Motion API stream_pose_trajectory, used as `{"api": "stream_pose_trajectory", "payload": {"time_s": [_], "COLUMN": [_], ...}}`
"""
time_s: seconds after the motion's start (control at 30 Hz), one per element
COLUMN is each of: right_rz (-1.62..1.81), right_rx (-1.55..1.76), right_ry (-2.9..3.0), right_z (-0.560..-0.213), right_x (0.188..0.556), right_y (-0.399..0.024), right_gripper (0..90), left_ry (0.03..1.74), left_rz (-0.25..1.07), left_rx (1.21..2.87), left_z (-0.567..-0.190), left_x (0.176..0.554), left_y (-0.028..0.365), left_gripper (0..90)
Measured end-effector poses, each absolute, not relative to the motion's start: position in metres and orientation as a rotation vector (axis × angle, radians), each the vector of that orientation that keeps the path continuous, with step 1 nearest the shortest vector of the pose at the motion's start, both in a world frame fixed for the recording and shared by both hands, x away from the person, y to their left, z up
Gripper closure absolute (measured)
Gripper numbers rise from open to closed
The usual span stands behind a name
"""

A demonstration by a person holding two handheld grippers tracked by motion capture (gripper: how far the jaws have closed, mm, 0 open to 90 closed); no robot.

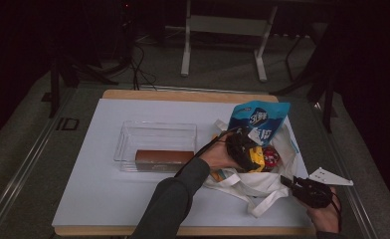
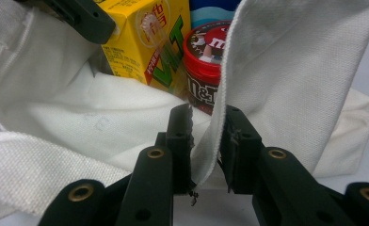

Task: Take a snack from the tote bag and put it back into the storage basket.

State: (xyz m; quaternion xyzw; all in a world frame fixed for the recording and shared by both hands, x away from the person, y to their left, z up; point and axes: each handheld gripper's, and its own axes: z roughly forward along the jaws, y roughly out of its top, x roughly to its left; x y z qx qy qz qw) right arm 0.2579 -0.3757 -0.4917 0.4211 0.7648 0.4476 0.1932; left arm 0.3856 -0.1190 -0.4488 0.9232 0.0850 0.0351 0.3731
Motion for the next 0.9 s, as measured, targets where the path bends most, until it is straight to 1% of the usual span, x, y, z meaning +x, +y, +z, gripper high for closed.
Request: {"api": "stream_pose_trajectory", "payload": {"time_s": [0.63,0.9], "right_rz": [1.257,1.253], "right_rx": [1.179,1.182], "right_ry": [2.146,2.147], "right_z": [-0.4915,-0.4915], "right_x": [0.2571,0.2571], "right_y": [-0.3758,-0.3754], "right_gripper": [74.6,74.6], "left_ry": [0.233,0.236], "left_rz": [0.107,0.106], "left_rx": [2.342,2.347], "left_z": [-0.4471,-0.4473], "left_x": [0.3885,0.3885], "left_y": [-0.1161,-0.1186], "left_gripper": [14.3,13.4]}}
